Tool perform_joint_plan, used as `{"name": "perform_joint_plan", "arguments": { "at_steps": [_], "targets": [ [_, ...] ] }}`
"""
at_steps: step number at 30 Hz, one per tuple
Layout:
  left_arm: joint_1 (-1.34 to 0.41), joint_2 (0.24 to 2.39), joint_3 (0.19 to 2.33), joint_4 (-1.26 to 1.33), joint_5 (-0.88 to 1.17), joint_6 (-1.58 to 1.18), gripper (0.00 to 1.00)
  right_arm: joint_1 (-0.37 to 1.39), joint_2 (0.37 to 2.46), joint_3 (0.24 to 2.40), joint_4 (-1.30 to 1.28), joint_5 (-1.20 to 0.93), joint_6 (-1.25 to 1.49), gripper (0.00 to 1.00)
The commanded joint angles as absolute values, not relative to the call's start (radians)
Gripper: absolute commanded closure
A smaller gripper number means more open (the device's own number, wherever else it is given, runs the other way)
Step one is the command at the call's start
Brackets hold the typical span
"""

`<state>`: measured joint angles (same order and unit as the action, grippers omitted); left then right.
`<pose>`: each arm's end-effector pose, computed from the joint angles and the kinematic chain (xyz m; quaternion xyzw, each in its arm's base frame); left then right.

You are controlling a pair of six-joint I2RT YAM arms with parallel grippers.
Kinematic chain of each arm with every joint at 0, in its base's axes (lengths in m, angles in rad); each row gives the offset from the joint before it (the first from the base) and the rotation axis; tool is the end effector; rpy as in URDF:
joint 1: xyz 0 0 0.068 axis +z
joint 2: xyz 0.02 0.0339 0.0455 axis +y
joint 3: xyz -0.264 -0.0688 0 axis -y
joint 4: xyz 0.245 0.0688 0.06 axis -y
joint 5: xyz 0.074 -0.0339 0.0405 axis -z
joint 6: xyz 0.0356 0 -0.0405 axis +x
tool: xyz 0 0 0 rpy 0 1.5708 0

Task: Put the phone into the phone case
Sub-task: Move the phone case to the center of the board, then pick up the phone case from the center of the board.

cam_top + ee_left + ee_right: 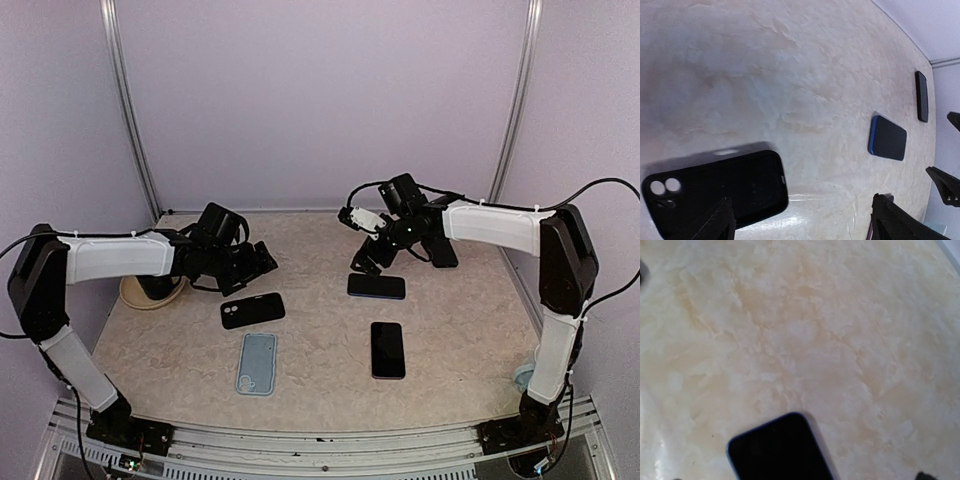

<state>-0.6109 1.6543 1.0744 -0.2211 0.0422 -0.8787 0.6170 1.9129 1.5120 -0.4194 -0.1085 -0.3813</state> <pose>0.2908 -0.2055 0.2139 -0.1159 0.9194 -0.2688 0.2627 0.3502 0.2532 0.2418 -0.4622 0.8062 0.0931 0.3575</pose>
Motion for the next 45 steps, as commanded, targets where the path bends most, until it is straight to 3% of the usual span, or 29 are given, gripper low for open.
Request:
{"name": "perform_joint_plan", "arguments": {
  "at_steps": [1,18,28,37,45],
  "targets": [
    [-0.589,1.628,1.031,-0.368,-0.118,-0.902,0.09,0.627,1.892,1.500,-0.403,-0.119,-0.388,0.00],
    [-0.569,1.628,0.979,-0.520,-0.326,-0.958,0.21,0.627,1.904,1.495,-0.393,-0.128,-0.401,0.00],
    [-0.562,1.719,0.983,-0.489,-0.296,-0.950,0.35,0.627,1.905,1.487,-0.391,-0.116,-0.406,0.00],
    [-0.552,1.741,0.982,-0.473,-0.291,-0.941,0.57,0.627,1.897,1.479,-0.390,-0.113,-0.411,0.00],
    [-0.548,1.763,0.973,-0.469,-0.302,-0.935,0.65,0.627,1.891,1.481,-0.395,-0.114,-0.413,0.00]
  ]
}}
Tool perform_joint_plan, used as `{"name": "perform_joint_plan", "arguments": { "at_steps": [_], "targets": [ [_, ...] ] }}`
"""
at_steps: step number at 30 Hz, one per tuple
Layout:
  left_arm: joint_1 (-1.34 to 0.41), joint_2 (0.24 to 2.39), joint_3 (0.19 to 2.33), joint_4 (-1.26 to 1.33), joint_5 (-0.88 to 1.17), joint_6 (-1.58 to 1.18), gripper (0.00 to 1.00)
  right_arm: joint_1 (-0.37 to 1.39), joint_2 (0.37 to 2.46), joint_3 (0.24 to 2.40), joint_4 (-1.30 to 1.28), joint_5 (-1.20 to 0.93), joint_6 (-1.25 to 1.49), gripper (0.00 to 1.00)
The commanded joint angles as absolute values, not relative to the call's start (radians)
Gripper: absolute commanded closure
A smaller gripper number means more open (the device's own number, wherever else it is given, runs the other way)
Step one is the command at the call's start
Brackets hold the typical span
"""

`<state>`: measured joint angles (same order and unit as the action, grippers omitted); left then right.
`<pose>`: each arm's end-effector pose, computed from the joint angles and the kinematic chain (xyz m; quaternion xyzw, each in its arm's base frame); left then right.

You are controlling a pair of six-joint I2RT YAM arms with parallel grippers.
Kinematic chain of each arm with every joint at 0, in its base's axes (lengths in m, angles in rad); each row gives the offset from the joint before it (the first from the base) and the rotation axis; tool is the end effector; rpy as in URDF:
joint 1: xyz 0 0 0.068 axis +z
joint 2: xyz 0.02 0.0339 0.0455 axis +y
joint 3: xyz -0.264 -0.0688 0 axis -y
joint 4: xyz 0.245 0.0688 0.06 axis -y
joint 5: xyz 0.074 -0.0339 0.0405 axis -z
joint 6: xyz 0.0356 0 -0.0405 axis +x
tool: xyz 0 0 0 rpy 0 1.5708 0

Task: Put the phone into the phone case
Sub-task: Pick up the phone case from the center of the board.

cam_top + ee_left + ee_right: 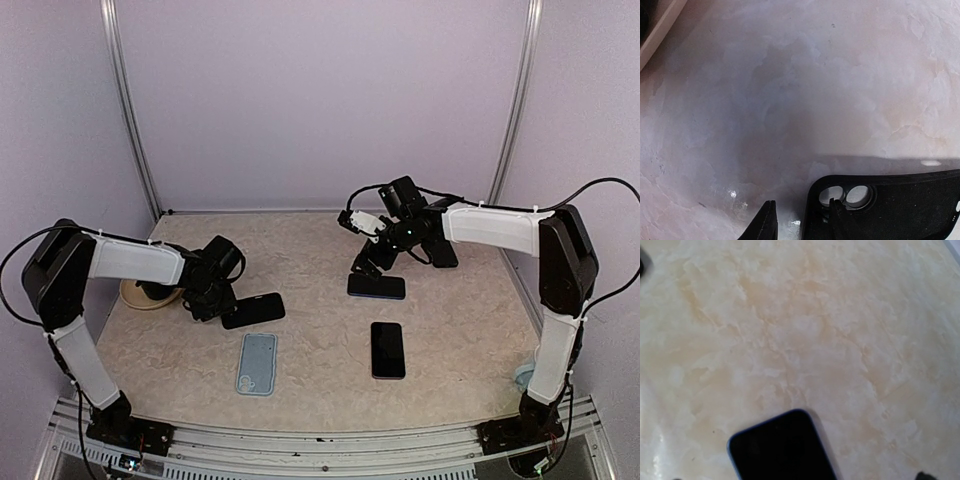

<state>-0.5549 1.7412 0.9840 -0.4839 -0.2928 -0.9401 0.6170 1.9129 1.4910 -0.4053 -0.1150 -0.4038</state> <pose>0.2766 -0.1594 0.1467 -0.2103 0.9533 -0.0048 0.2169 0.3489 0.2525 0.2361 -0.4726 0.8014 0.0918 0.3549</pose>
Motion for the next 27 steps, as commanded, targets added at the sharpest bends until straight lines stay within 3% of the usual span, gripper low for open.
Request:
{"name": "perform_joint_plan", "arguments": {
  "at_steps": [1,9,21,27],
  "targets": [
    [-0.547,1.768,0.970,-0.466,-0.303,-0.934,0.67,0.626,1.890,1.483,-0.397,-0.114,-0.413,0.00],
    [-0.546,1.783,0.963,-0.444,-0.307,-0.930,0.99,0.627,1.886,1.488,-0.411,-0.111,-0.414,0.00],
    [-0.550,1.814,1.083,-0.370,-0.256,-0.749,1.00,0.608,1.861,1.457,-0.489,-0.111,-0.544,0.00],
    [-0.545,1.822,1.133,-0.273,-0.116,-0.606,1.00,0.556,1.873,1.434,-0.559,-0.199,-0.622,0.00]
  ]
}}
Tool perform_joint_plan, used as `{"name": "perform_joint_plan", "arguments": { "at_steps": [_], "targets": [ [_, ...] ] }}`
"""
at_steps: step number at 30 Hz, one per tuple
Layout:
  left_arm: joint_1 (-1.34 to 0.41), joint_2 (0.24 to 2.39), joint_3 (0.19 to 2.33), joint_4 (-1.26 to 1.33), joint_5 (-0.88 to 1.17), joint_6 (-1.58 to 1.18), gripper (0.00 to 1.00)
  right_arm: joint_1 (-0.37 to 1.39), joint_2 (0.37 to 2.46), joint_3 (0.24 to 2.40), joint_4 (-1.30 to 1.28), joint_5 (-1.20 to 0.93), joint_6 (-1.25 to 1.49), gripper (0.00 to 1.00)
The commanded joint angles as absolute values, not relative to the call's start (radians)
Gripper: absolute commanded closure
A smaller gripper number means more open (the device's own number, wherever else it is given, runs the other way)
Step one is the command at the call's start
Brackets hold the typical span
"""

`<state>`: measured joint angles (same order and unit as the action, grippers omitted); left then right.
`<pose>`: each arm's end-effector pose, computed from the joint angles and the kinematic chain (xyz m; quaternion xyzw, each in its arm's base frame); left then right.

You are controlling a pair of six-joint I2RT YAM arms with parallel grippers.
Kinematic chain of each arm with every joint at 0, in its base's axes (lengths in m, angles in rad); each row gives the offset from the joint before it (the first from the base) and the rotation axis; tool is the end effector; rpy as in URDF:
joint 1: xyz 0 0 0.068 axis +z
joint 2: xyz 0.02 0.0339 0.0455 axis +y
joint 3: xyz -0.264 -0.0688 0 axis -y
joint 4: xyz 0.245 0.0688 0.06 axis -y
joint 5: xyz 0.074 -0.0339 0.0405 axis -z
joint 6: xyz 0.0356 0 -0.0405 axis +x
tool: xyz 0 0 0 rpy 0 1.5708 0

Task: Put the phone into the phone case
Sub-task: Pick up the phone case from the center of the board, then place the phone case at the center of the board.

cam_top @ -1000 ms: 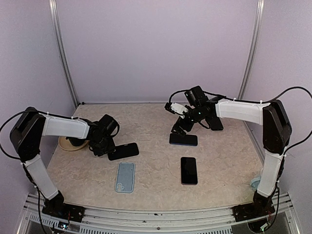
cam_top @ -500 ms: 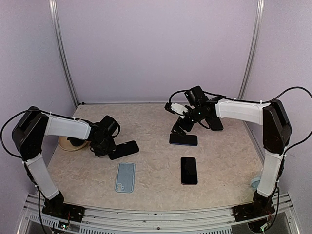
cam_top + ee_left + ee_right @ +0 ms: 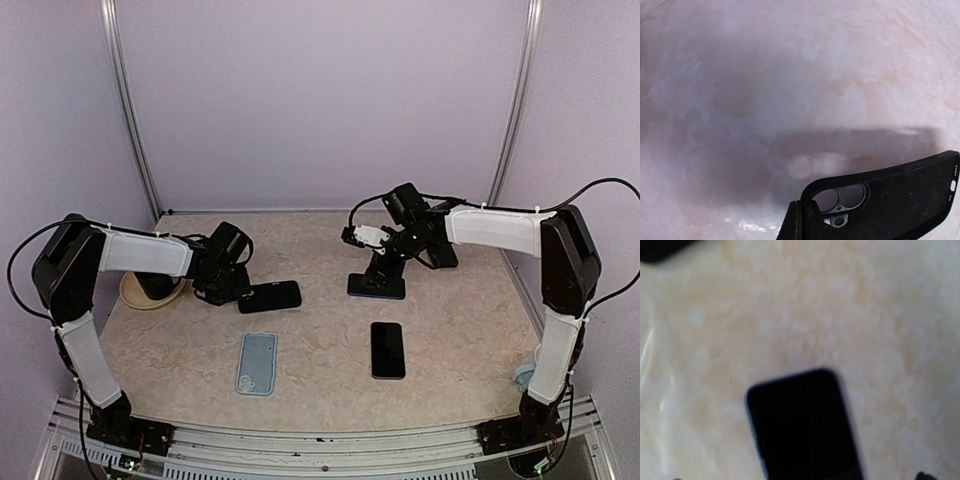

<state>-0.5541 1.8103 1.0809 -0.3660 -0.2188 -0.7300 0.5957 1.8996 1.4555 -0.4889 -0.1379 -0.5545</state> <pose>0.3060 -0.1802 0.1547 -0.1105 0.9601 -0.0552 0.2510 0.3427 0.2382 0.2245 -0.5334 0.7832 0.0718 0.3114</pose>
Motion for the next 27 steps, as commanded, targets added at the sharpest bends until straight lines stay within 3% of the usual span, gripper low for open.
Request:
{"name": "perform_joint_plan", "arguments": {
  "at_steps": [1,21,27],
  "targets": [
    [-0.545,1.836,1.153,-0.265,-0.096,-0.576,1.00,0.549,1.879,1.434,-0.563,-0.216,-0.631,0.00],
    [-0.531,2.085,1.461,-0.393,-0.045,-0.267,1.00,0.485,1.961,1.440,-0.538,-0.381,-0.732,0.00],
    [-0.529,2.092,1.460,-0.391,-0.040,-0.274,0.88,0.476,2.004,1.443,-0.523,-0.388,-0.782,0.00]
  ]
}}
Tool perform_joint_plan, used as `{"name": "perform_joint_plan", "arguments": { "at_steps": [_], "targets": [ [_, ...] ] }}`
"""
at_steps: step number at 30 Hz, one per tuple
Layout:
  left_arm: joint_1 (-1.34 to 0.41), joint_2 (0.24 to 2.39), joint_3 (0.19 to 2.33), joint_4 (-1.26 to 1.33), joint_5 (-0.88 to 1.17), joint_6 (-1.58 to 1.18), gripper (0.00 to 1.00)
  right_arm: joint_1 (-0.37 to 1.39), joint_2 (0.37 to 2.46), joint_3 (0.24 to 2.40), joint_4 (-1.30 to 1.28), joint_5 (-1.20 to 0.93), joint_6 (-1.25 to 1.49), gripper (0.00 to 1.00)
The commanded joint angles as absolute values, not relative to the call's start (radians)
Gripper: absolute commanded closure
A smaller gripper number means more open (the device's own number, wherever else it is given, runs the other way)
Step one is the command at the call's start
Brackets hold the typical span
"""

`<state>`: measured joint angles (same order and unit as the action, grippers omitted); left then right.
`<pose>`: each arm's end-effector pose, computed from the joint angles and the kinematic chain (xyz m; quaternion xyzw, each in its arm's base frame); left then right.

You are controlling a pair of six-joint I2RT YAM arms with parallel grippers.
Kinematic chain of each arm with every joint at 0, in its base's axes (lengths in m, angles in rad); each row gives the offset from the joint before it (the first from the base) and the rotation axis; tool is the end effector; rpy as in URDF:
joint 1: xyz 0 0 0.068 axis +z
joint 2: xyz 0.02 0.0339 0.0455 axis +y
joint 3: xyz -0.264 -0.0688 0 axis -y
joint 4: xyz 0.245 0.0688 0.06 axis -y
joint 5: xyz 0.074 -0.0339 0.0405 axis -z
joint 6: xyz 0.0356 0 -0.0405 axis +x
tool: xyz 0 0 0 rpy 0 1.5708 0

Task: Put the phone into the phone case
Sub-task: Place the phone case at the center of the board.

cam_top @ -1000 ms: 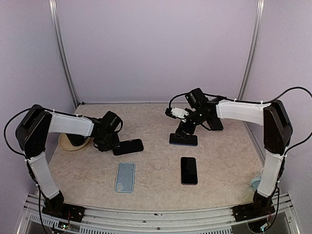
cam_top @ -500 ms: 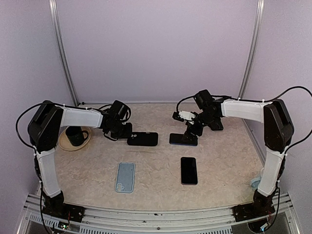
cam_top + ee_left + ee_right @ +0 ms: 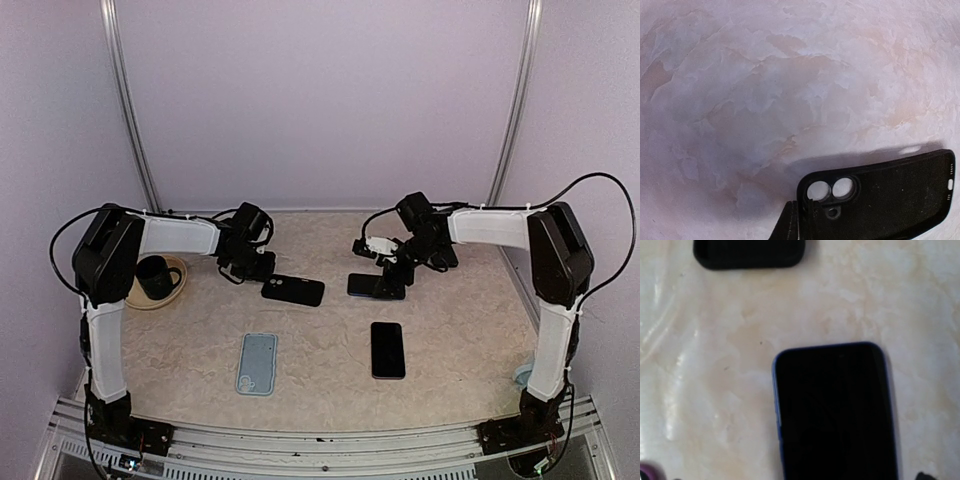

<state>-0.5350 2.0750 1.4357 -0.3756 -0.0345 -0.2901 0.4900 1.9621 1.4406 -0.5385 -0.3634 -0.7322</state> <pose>0.3772 -0.2221 0.1535 0.1127 0.9549 -0.0948 0.2580 0.3606 0.2067 0.1939 -0.5834 0.7532 0.1435 0.2678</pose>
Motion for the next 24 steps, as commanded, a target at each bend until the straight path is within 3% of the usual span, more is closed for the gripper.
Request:
{"name": "perform_joint_plan", "arguments": {
  "at_steps": [1,5,11,16,24],
  "targets": [
    [-0.529,2.091,1.459,-0.391,-0.041,-0.275,0.85,0.476,2.011,1.443,-0.517,-0.391,-0.789,0.00],
    [-0.529,2.078,1.450,-0.391,-0.062,-0.280,0.76,0.468,2.033,1.449,-0.485,-0.395,-0.805,0.00],
    [-0.531,2.029,1.430,-0.386,-0.117,-0.307,0.39,0.447,2.092,1.508,-0.496,-0.413,-0.834,0.00],
    [-0.532,1.968,1.388,-0.355,-0.164,-0.331,0.19,0.430,2.133,1.542,-0.499,-0.465,-0.841,0.00],
    [-0.541,1.889,1.355,-0.321,-0.210,-0.361,0.01,0.428,2.166,1.549,-0.470,-0.485,-0.847,0.00]
  ]
}}
